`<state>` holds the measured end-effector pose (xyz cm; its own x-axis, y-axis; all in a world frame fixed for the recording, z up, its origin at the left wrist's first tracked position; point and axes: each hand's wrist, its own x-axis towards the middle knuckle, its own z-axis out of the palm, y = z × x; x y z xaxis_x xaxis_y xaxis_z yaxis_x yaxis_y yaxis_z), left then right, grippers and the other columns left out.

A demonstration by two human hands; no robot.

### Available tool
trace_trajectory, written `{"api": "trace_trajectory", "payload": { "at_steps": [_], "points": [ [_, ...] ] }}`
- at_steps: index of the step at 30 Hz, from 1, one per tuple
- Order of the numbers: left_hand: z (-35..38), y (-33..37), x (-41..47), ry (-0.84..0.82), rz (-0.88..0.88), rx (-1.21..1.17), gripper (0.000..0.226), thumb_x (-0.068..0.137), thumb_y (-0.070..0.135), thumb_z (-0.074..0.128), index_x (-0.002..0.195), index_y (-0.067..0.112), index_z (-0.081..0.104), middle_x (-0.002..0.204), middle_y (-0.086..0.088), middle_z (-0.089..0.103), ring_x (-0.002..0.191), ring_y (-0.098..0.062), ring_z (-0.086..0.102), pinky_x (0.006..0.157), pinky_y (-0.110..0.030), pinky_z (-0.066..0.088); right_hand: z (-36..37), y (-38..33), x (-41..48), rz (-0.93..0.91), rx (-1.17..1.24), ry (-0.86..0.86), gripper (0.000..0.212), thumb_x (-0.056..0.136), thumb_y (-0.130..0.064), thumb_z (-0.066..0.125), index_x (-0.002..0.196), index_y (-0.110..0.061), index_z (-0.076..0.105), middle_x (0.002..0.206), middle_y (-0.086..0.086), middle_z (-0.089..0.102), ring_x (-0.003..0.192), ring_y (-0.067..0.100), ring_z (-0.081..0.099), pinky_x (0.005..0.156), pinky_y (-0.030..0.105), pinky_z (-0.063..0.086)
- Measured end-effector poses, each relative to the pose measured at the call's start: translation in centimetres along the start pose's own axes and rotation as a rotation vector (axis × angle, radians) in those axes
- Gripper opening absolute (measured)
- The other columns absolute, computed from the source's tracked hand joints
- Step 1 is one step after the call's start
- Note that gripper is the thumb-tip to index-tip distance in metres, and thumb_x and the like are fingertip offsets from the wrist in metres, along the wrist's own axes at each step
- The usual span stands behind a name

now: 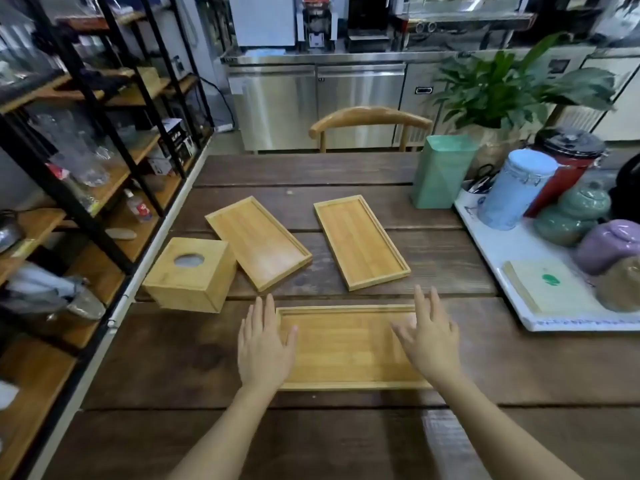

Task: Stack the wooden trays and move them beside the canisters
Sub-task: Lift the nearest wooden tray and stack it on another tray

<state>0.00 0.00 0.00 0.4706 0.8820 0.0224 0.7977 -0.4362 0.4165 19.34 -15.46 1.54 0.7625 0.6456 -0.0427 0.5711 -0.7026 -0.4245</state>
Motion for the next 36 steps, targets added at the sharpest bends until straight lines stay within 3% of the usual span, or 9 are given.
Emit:
{"api": "trace_trajectory", "payload": {
  "at_steps": [4, 7, 11, 16, 22, 28, 31, 34, 36],
  "points": [
    [1.4, -0.1, -1.2, -0.208, -0.198, -0.084, 0.076, 0.092, 0.051, 0.038, 0.151, 0.019, 0.003, 0.162, -0.004, 0.005, 0.148, -0.020, 0.002, 0.119, -0.037, 0.002, 1.6, 0.9, -0.2, 0.373, 0.341, -0.156, 0.081, 0.084, -0.042, 0.056, 0.147, -0.017, 0.011, 0.155, 0.013, 0.020, 0.139, 0.033, 0.025, 0.111, 0.054, 0.023],
    [1.9, 0.8, -1.8, -0.308, -0.266, -0.238, 0.077, 0.091, 0.046, 0.048, 0.151, 0.019, 0.007, 0.161, -0.006, 0.006, 0.148, -0.022, 0.002, 0.120, -0.038, 0.004, 2.7, 0.7, -0.1, 0.470, 0.534, -0.149, 0.077, 0.079, -0.034, 0.063, 0.142, -0.013, 0.024, 0.146, 0.014, 0.038, 0.133, 0.033, 0.036, 0.108, 0.055, 0.029],
    [1.1, 1.0, -1.7, -0.311, -0.329, -0.448, 0.069, 0.091, 0.034, 0.054, 0.149, 0.017, 0.022, 0.160, -0.007, 0.014, 0.147, -0.022, 0.009, 0.119, -0.040, 0.012, 2.9, 1.0, 0.2, 0.537, 0.560, -0.109, 0.069, 0.073, -0.034, 0.066, 0.132, -0.011, 0.040, 0.130, 0.018, 0.053, 0.120, 0.036, 0.048, 0.101, 0.055, 0.038],
    [-0.7, 1.4, -0.9, -0.247, -0.437, -0.701, 0.054, 0.090, 0.025, 0.057, 0.141, 0.017, 0.038, 0.138, 0.002, 0.043, 0.130, -0.027, 0.042, 0.105, -0.039, 0.034, 2.6, 1.7, 0.9, 0.711, 0.750, -0.108, 0.077, 0.071, -0.037, 0.062, 0.138, -0.015, 0.032, 0.143, 0.015, 0.039, 0.130, 0.038, 0.035, 0.106, 0.056, 0.031],
    [-1.9, 1.5, 0.5, -0.232, -0.553, -0.801, 0.060, 0.086, 0.016, 0.062, 0.141, 0.014, 0.039, 0.141, -0.012, 0.047, 0.127, -0.030, 0.045, 0.098, -0.041, 0.039, 2.1, 2.2, 2.0, 0.791, 0.744, -0.149, 0.064, 0.077, -0.037, 0.060, 0.131, -0.007, 0.042, 0.139, 0.018, 0.043, 0.125, 0.040, 0.038, 0.102, 0.052, 0.036],
    [-3.2, 1.5, 1.3, -0.265, -0.435, -0.802, 0.054, 0.078, -0.003, 0.068, 0.129, 0.010, 0.052, 0.116, -0.006, 0.062, 0.103, -0.019, 0.055, 0.086, -0.037, 0.047, 1.3, 3.1, 1.5, 0.774, 0.726, -0.116, 0.043, 0.083, -0.028, 0.058, 0.117, -0.003, 0.049, 0.125, 0.021, 0.053, 0.109, 0.038, 0.048, 0.091, 0.044, 0.041],
    [-3.9, 2.1, 1.9, -0.296, -0.394, -0.789, 0.046, 0.082, 0.006, 0.067, 0.126, 0.009, 0.053, 0.116, -0.007, 0.062, 0.105, -0.024, 0.058, 0.091, -0.042, 0.049, 0.8, 3.3, 1.6, 0.703, 0.811, -0.145, 0.041, 0.087, -0.027, 0.056, 0.118, -0.001, 0.049, 0.122, 0.019, 0.054, 0.099, 0.030, 0.047, 0.087, 0.040, 0.038],
    [-5.0, 2.7, 2.7, -0.313, -0.215, -0.708, 0.036, 0.090, 0.018, 0.058, 0.126, 0.014, 0.053, 0.116, -0.003, 0.063, 0.108, -0.022, 0.060, 0.094, -0.041, 0.049, 0.3, 3.2, 1.8, 0.620, 0.830, -0.139, 0.050, 0.087, -0.034, 0.057, 0.125, -0.003, 0.047, 0.126, 0.017, 0.053, 0.108, 0.031, 0.048, 0.088, 0.039, 0.037],
    [-6.0, 3.3, 3.4, -0.304, -0.076, -0.693, 0.033, 0.092, 0.021, 0.055, 0.124, 0.020, 0.053, 0.109, 0.006, 0.062, 0.104, -0.014, 0.059, 0.089, -0.033, 0.049, -0.2, 3.2, 1.9, 0.486, 0.784, -0.121, 0.052, 0.086, -0.036, 0.057, 0.129, -0.008, 0.046, 0.123, 0.009, 0.052, 0.115, 0.029, 0.048, 0.088, 0.038, 0.038]
  ]
}}
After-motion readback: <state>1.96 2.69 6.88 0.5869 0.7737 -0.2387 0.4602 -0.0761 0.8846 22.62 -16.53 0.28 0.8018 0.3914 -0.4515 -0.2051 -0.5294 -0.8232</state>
